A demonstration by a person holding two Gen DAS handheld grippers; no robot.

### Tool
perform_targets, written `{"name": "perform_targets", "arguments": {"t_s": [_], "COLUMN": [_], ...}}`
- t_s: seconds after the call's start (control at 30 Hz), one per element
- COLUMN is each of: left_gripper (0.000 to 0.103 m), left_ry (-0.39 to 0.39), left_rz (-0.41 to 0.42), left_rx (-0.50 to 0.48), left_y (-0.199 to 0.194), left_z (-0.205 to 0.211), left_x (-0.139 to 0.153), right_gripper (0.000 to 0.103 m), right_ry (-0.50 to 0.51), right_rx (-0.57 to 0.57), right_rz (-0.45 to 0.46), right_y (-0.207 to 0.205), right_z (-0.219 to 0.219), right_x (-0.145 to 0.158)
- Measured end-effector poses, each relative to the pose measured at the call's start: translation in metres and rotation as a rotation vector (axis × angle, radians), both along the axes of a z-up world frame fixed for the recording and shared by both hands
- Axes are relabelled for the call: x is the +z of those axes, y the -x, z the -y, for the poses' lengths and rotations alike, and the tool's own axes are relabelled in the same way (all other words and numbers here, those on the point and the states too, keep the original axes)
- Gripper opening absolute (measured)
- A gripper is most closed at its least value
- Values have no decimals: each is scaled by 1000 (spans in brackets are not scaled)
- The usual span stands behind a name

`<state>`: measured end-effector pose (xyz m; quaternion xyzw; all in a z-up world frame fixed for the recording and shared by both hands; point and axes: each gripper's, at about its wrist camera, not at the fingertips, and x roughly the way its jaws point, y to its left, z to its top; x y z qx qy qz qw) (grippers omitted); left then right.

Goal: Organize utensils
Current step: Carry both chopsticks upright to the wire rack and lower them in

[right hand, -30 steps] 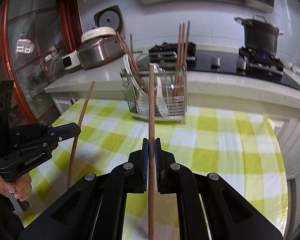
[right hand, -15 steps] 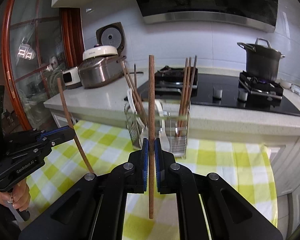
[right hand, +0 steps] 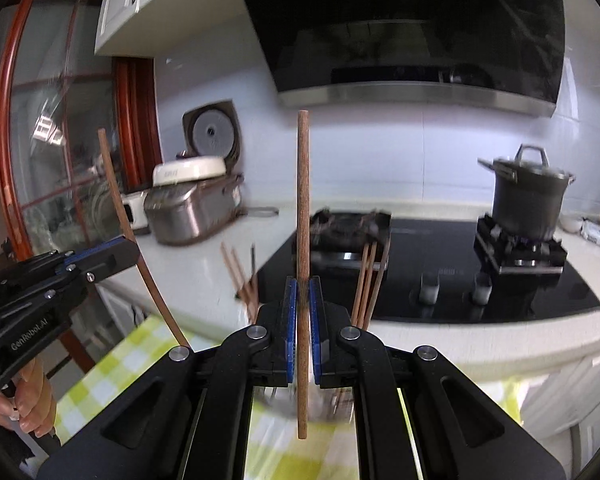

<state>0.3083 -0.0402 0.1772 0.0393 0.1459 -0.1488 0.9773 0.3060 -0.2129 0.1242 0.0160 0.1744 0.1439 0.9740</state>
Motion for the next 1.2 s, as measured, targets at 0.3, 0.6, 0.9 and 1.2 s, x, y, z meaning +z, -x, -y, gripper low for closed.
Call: {"name": "perform_targets", "arguments": {"t_s": [0.3,0.6,0.9,1.2], "left_gripper": [5,5,7,38], "left_ry": [100,110,77,67], "left_rz": [7,-102,-206,-205], "left_rx": [28,34,43,83], "left_y": [-63,-101,-121,-113], "left_z": [9,8,13,7], "left_x": [12,-56,-108,-119], "right_gripper": [7,7,8,45], "right_ry": [-36,-30,42,39], "right_rx": [-22,9,41,7], "right_rz": [32,-19,-139,-130], "right_y": [-62,-91,-105,-95], "right_z": [7,1,-14,-11], "right_x": [3,-54,-99,-103]}}
